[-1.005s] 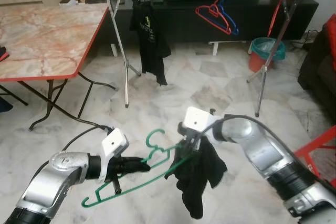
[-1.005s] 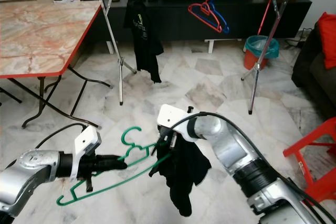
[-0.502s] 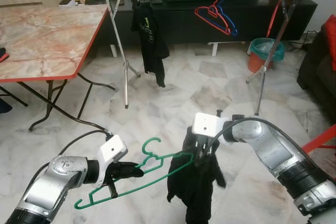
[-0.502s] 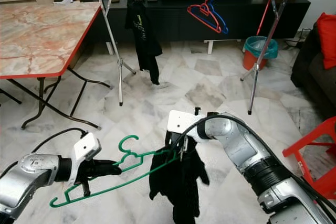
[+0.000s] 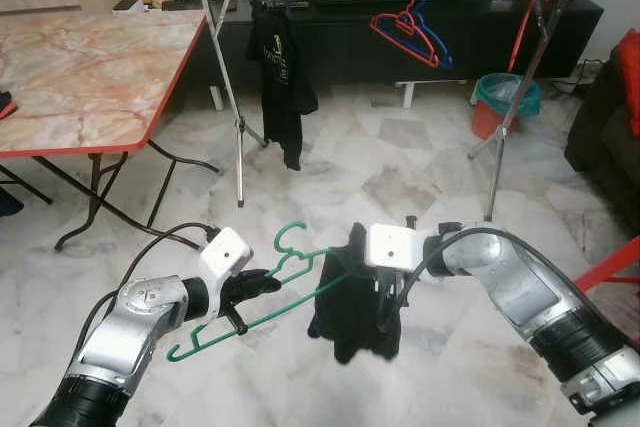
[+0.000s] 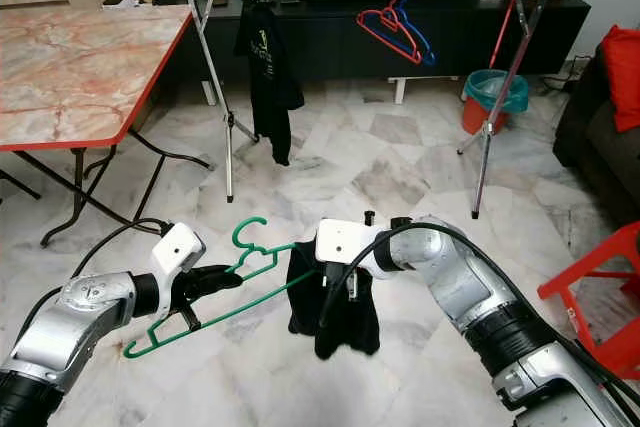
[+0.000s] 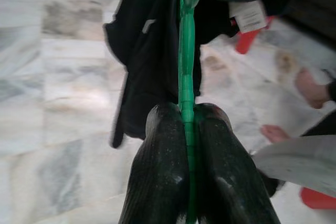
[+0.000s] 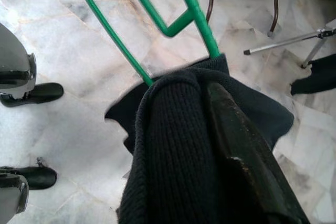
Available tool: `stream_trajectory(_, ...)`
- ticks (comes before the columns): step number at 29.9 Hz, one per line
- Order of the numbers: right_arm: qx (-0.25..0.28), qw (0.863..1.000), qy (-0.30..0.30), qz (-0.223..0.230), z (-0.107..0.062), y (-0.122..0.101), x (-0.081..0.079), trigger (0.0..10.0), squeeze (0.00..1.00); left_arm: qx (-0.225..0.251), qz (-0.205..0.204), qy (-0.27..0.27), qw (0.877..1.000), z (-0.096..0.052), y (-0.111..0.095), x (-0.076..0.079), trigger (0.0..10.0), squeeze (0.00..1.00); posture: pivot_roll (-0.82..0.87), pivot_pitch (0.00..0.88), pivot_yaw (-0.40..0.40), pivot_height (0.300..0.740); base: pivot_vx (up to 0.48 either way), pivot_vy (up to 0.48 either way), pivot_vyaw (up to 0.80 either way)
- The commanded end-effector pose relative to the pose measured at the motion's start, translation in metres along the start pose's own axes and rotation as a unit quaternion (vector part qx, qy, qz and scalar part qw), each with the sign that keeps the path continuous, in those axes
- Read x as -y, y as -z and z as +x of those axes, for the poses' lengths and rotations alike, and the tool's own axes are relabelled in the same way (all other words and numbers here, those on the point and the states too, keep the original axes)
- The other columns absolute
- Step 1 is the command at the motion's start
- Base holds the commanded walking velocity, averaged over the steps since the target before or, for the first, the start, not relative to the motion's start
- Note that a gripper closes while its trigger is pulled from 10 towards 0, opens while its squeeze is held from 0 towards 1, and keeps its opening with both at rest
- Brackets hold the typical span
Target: Hang hanger
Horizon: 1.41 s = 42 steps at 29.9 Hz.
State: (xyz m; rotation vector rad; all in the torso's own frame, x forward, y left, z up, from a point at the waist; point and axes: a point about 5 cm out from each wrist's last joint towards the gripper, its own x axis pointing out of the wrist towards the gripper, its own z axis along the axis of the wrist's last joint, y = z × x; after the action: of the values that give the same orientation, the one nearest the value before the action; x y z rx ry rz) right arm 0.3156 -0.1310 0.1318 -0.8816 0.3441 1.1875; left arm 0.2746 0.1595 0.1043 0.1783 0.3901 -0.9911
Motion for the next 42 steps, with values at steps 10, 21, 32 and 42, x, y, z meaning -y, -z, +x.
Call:
stream_trajectory(10, 0.050, 0.999, -0.004, -0.008, 0.013, -0.032, -0.007, 10.0, 0.00, 0.011, 0.021, -0.139, 0.990, -0.001, -0.009, -0.029, 10.0, 0.00, -0.01, 0.004, 0.044, 0.740, 0.000, 0.000, 0.00)
stream_trajectory(21, 0.101, 0.995, -0.001, 0.008, 0.025, -0.066, -0.023, 10.0, 0.00, 0.035, 0.004, -0.294, 0.955, 0.001, -0.022, -0.057, 10.0, 0.00, -0.02, 0.018, 0.049, 0.740, 0.000, 0.000, 0.00)
stream_trajectory(32, 0.026, 0.982, 0.167, 0.089, 0.025, -0.041, 0.014, 10.0, 0.00, -0.033, 0.014, -0.035, 0.999, -0.016, 0.004, -0.007, 10.0, 0.00, 0.00, 0.031, 0.053, 0.740, 0.000, 0.000, 0.00)
stream_trajectory(42, -0.029, 0.948, 0.281, 0.150, 0.018, -0.021, 0.038, 10.0, 0.00, -0.025, 0.029, -0.126, 0.991, -0.025, -0.004, -0.028, 10.0, 0.00, 0.00, 0.031, 0.052, 0.740, 0.000, 0.000, 0.00)
